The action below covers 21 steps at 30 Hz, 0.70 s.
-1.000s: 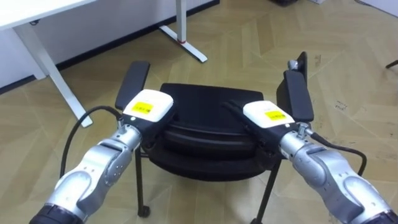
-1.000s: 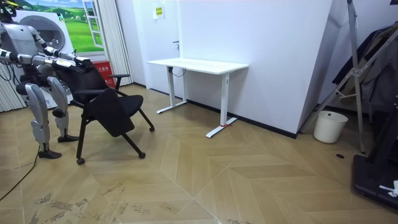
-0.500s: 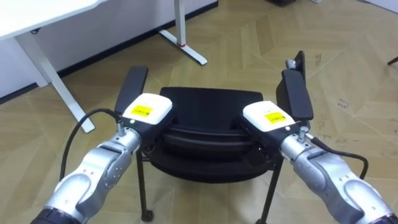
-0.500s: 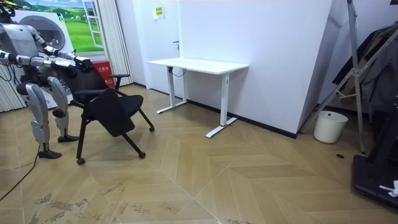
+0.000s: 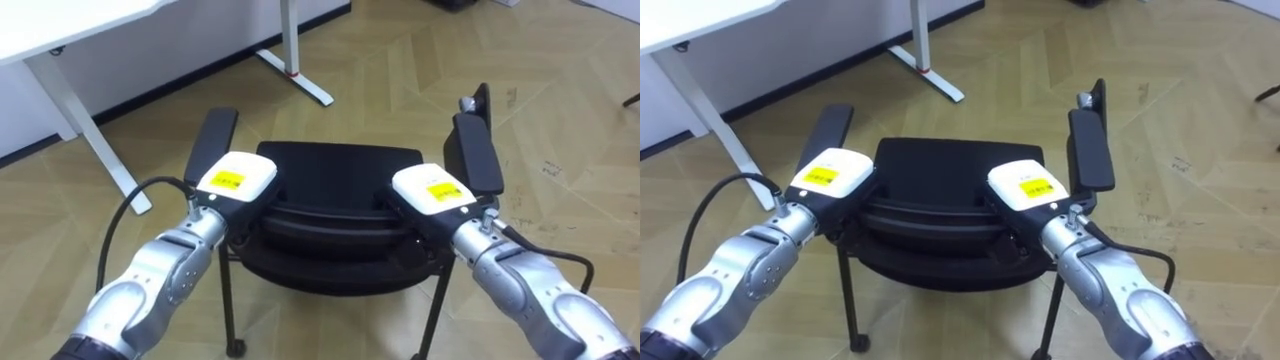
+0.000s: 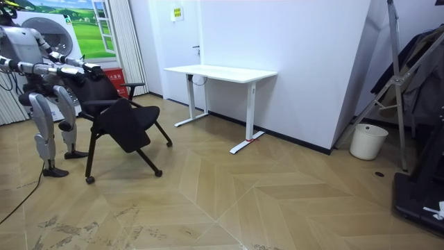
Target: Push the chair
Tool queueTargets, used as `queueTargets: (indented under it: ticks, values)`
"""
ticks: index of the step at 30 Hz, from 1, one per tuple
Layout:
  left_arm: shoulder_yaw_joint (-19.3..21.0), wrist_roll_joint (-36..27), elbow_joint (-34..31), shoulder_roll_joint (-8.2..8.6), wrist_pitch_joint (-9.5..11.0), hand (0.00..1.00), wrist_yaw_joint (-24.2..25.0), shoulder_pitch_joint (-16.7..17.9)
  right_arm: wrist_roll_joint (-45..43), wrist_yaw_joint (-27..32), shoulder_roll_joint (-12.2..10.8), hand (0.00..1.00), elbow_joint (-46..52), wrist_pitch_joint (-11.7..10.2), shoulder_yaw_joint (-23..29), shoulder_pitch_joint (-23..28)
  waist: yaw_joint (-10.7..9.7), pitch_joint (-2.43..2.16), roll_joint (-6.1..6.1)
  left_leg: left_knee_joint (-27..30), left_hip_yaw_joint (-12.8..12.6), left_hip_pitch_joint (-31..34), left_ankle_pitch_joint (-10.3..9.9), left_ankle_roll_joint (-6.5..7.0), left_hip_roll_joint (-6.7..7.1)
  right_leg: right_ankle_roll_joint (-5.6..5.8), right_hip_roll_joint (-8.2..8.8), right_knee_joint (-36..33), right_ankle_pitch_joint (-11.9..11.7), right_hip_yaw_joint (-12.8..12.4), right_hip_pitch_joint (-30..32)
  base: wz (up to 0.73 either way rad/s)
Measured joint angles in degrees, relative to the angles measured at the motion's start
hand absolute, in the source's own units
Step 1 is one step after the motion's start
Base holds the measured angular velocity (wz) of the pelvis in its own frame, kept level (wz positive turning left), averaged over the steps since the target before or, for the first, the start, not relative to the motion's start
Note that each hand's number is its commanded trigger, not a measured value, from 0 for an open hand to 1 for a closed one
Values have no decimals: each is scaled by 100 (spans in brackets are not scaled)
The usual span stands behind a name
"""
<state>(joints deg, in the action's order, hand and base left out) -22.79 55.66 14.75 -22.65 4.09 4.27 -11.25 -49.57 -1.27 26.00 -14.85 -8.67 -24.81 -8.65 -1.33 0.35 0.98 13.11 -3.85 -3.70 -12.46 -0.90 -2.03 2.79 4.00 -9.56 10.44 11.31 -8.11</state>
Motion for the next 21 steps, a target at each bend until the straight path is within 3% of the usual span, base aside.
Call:
queueTargets:
  ticks: [8, 11, 13, 14, 16, 17, 19, 21]
  values:
    - [0, 43, 24, -5, -5, 100, -93, -35, 18, 82, -55, 100, -79, 8, -17, -45, -16, 37, 89, 125, -3, 130, -1, -2, -34, -22, 1, -36, 14, 108, 30, 3]
    - [1, 77, 205, 1, 48, 100, -208, -130, 6, 141, -130, 100, -319, -77, -6, -142, -67, 56, 157, 734, -22, 448, -9, -9, -69, -108, 12, -268, 123, 199, 131, 21]
    - [1, 50, 387, -3, 96, 100, -215, -236, 6, 167, -231, 100, -581, -183, -8, -294, -133, 73, 184, 1432, -150, 768, -40, -47, -174, -175, 5, -475, 264, 347, 150, 31]
    - [-15, 12, 550, -4, 116, 100, -223, -321, 1, 178, -298, 100, -782, -226, -29, -402, -171, 106, 146, 2045, -168, 1045, -40, -47, -273, -211, -26, -641, 416, 432, 156, 35]
    - [-20, 3, 767, 89, 128, 100, -224, -417, -21, 172, -344, 100, -937, -260, -27, -486, -200, 120, 68, 3029, -288, 1488, -33, -48, -611, -358, -124, -1069, 795, 561, 225, 40]
    - [-20, 2, 777, 94, 129, 100, -224, -412, -25, 167, -348, 100, -947, -260, -27, -485, -208, 128, 49, 3200, -341, 1547, -24, -49, -691, -407, -131, -1206, 909, 597, 241, 27]
    - [-32, -29, 800, 110, 127, 100, -206, -397, -27, 111, -350, 100, -956, -260, -28, -481, -169, 116, 69, 3552, -450, 1661, 86, -73, -849, -465, -123, -1585, 1120, 613, 325, 12]
    - [-34, -118, 889, 142, 131, 100, -239, -347, -32, 97, -318, 100, -946, -279, -64, -481, -125, 135, 97, 3989, -470, 1988, 420, -39, -907, -574, -103, -1744, 1228, 633, 273, 11]
